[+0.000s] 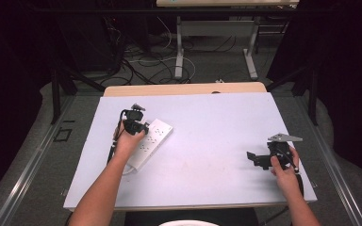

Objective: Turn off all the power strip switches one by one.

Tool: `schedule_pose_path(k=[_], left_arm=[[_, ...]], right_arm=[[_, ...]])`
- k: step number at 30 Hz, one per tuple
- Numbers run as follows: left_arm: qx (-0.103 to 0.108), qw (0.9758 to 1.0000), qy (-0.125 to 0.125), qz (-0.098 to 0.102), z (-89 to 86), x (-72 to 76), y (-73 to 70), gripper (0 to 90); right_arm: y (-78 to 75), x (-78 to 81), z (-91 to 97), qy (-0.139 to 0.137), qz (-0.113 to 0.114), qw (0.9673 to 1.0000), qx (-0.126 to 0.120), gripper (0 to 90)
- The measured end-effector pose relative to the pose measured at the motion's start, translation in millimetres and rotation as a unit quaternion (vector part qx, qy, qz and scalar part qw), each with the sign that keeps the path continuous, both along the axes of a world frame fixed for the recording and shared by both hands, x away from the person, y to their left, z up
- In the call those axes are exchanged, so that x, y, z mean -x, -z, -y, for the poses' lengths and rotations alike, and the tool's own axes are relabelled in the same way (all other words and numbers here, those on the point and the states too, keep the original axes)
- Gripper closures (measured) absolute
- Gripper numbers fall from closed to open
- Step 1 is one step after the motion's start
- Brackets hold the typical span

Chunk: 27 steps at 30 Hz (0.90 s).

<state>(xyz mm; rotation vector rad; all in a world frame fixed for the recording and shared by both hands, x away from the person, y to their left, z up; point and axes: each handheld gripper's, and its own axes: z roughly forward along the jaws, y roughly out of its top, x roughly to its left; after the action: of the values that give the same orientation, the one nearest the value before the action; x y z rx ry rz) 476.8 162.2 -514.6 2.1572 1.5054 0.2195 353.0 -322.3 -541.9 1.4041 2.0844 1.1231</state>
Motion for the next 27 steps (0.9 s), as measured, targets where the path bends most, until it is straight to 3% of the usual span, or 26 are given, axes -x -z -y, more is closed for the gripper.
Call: schedule_pose_path(k=[9,27], left_arm=[[-0.013,0.9999,0.001,-0.007,3.3,-1.6,-2.4,90.0],[-0.012,0.9997,0.009,0.020,10.4,-9.1,-32.6,90.0]], right_arm=[[0.2,-0.1,-1.2,0.003,-0.001,1.0000,0.000,0.0],[-0.2,-0.1,-0.5,0.005,-0.001,1.0000,-0.001,0.0]])
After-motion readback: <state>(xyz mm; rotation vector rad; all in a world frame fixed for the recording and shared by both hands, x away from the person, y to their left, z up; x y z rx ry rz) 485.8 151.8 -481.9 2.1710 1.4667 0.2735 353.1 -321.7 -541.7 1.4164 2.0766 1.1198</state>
